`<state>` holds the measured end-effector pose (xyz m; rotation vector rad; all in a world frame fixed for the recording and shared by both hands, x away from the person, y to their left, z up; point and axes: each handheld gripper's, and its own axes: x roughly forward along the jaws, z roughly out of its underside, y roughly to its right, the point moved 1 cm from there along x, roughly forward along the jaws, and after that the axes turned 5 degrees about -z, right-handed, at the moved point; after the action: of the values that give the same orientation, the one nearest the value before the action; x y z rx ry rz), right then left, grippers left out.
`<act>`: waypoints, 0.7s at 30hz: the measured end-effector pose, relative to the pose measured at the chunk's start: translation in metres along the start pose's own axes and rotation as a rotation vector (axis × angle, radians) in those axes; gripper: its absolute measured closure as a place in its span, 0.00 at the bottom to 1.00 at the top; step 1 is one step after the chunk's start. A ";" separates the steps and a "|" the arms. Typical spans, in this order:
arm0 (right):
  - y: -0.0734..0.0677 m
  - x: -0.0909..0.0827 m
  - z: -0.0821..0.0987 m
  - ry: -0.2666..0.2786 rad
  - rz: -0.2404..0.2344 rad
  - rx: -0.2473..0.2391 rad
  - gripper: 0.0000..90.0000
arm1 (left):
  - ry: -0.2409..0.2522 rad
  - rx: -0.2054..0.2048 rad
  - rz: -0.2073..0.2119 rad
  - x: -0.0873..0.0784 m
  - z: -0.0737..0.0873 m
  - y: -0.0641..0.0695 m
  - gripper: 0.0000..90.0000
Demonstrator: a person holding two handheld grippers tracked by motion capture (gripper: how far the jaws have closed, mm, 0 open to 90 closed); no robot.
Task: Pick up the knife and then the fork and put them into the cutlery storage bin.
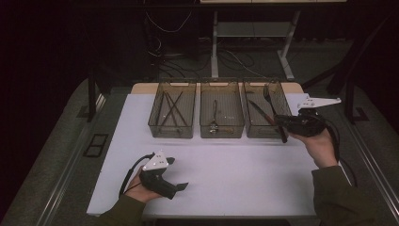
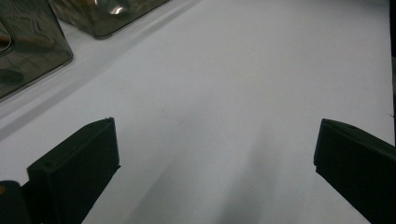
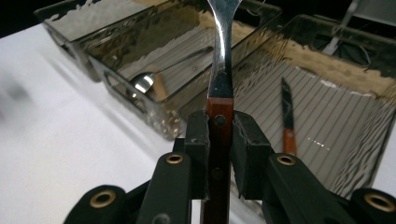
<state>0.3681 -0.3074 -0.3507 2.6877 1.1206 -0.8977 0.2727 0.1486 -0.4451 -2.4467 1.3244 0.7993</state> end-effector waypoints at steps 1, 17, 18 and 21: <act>0.001 0.000 -0.002 0.002 0.004 0.000 0.86 | 0.000 -0.001 0.001 0.000 0.000 0.000 0.00; 0.028 0.009 -0.026 0.051 0.078 0.040 0.86 | 0.002 0.000 0.001 0.000 0.000 0.000 0.00; 0.031 0.010 -0.027 0.054 0.083 0.048 0.86 | 0.001 0.000 0.001 0.000 0.000 0.000 0.00; 0.038 0.015 -0.027 0.054 0.101 0.062 0.86 | 0.002 0.001 0.002 0.000 0.000 0.000 0.00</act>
<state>0.4156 -0.3176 -0.3418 2.8056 0.9715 -0.8626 0.2727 0.1484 -0.4449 -2.4465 1.3274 0.7973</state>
